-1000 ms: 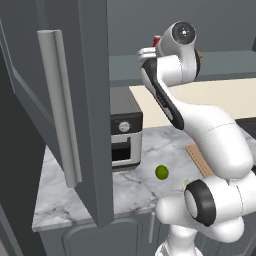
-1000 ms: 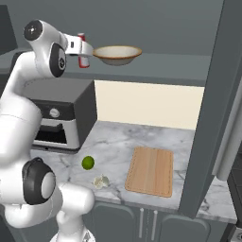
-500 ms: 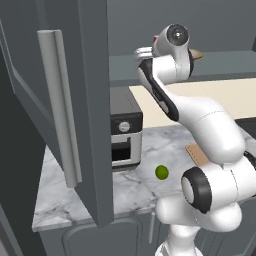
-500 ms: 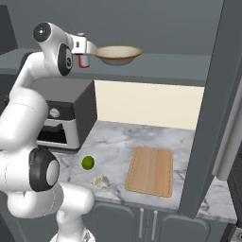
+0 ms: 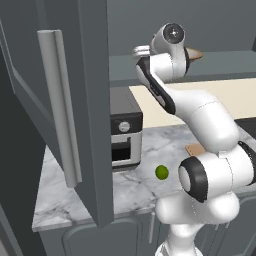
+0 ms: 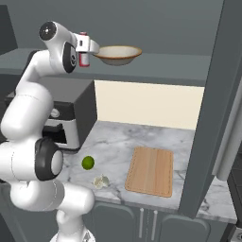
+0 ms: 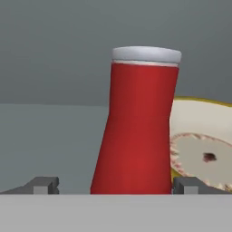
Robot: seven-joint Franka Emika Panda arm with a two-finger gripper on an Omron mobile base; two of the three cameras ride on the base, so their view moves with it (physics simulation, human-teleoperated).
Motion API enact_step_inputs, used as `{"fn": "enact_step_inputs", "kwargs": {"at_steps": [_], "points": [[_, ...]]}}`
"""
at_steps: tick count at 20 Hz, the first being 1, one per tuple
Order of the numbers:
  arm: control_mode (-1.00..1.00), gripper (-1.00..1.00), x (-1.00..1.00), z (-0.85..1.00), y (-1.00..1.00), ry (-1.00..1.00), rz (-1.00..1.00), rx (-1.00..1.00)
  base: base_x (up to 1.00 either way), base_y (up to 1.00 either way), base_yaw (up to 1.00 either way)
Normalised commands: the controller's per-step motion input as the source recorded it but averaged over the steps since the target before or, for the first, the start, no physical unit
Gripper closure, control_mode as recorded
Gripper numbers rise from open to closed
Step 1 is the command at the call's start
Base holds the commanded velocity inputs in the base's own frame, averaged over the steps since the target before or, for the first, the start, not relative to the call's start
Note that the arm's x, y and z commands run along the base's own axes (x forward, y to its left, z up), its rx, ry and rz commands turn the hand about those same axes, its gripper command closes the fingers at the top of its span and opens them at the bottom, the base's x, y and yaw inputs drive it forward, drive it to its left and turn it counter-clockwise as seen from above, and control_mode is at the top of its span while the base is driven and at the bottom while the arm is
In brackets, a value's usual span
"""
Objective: Open the cabinet. Place the bowl and condiment on the counter. Then place the lime and garlic on the cutting board.
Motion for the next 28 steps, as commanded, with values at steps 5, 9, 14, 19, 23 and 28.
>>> {"fn": "enact_step_inputs", "kwargs": {"at_steps": [5,9,14,19,23,28], "points": [[-1.00,1.00,0.05,-0.06,0.00,0.00,0.00,0.00,0.00,0.00,0.00],[-1.00,1.00,-0.35,-0.03,0.00,0.00,0.00,0.00,0.00,0.00,0.00],[-1.00,1.00,-0.97,-0.12,0.00,-0.03,-0.01,0.00,0.00,0.00,0.00],[-1.00,1.00,-1.00,-0.14,0.00,-0.08,0.06,0.00,0.00,0.00,0.00],[-1.00,1.00,-1.00,-0.10,0.00,0.00,0.15,0.14,0.00,0.00,0.00],[-1.00,1.00,-1.00,-0.42,0.01,0.00,0.24,0.19,0.00,0.00,0.00]]}}
